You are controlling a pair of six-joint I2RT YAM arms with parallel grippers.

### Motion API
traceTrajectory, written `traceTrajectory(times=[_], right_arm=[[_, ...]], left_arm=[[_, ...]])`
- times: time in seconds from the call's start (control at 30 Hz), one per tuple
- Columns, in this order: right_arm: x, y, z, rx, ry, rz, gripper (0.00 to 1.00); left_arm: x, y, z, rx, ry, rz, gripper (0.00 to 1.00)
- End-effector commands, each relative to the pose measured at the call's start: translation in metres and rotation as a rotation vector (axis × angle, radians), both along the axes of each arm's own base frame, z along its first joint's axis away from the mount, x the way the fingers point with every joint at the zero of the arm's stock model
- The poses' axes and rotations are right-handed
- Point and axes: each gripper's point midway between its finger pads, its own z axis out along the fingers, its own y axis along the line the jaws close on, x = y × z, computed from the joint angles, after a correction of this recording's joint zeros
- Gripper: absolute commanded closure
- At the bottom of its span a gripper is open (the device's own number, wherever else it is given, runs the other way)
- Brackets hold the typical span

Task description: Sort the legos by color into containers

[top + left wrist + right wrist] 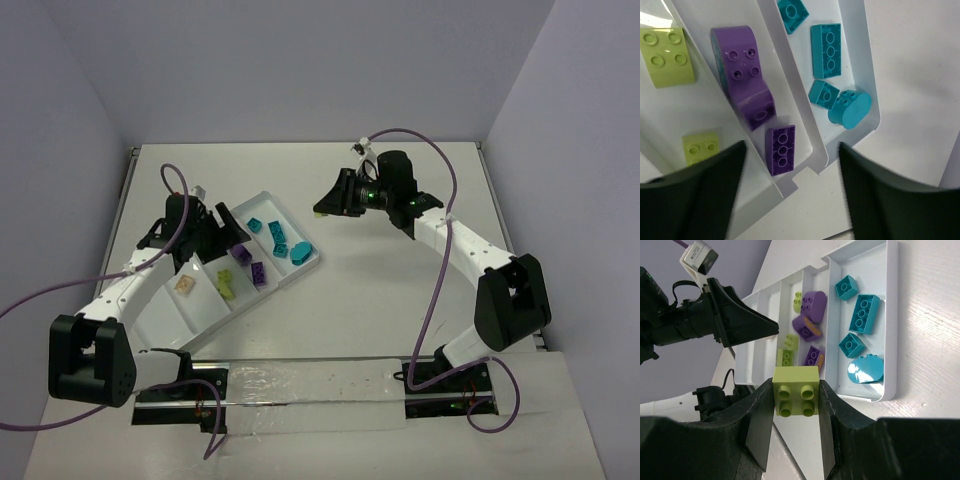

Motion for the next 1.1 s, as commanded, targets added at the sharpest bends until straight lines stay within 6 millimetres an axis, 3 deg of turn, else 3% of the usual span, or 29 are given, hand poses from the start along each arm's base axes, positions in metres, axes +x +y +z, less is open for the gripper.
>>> traceTrajectory(times=[0.0, 0.03, 0.2, 0.33, 0.5, 0.53, 0.6, 0.7, 0.8, 0.9, 1.07], right_arm=[[-0.001, -0.001, 0.006, -0.002, -0.036, 0.001, 1.00], [0.000, -0.001, 0.005, -0.003, -0.033, 0.001, 1.00], [-0.002, 0.001, 0.005, -0.023, -0.043, 0.007, 1.00], [-0.013, 0.019, 0.002, -0.085, -0.068, 0.035, 1.00], [-0.046, 0.081, -0.009, -0.135, -0.087, 0.166, 1.00], [-0.055, 0.102, -0.014, -0.133, -0.086, 0.212, 1.00], [-0.061, 0.126, -0.030, -0.158, -0.066, 0.264, 1.00], [-0.072, 0.165, -0.026, -0.174, -0.100, 0.338, 1.00], [-0.084, 0.193, -0.037, -0.216, -0.100, 0.407, 0.97], [-0.088, 0.208, -0.066, -0.278, -0.066, 0.451, 0.92], [-0.099, 0.212, -0.091, -0.324, -0.025, 0.499, 0.88]], left_arm=[[0.014, -0.005, 0.015, 0.003, -0.067, -0.008, 0.08], [0.012, -0.006, 0.015, 0.008, -0.062, -0.012, 0.01], [0.012, 0.000, 0.037, 0.036, -0.093, 0.004, 0.01], [0.016, 0.021, 0.099, 0.097, -0.201, 0.095, 0.01], [0.006, 0.066, 0.200, 0.169, -0.367, 0.328, 0.01], [-0.001, 0.073, 0.212, 0.177, -0.377, 0.361, 0.01], [-0.007, 0.083, 0.237, 0.176, -0.417, 0.416, 0.01], [-0.017, 0.087, 0.253, 0.163, -0.441, 0.434, 0.01], [-0.022, 0.087, 0.251, 0.160, -0.439, 0.433, 0.01], [-0.024, 0.088, 0.245, 0.163, -0.423, 0.437, 0.01], [-0.028, 0.088, 0.245, 0.149, -0.441, 0.446, 0.01]])
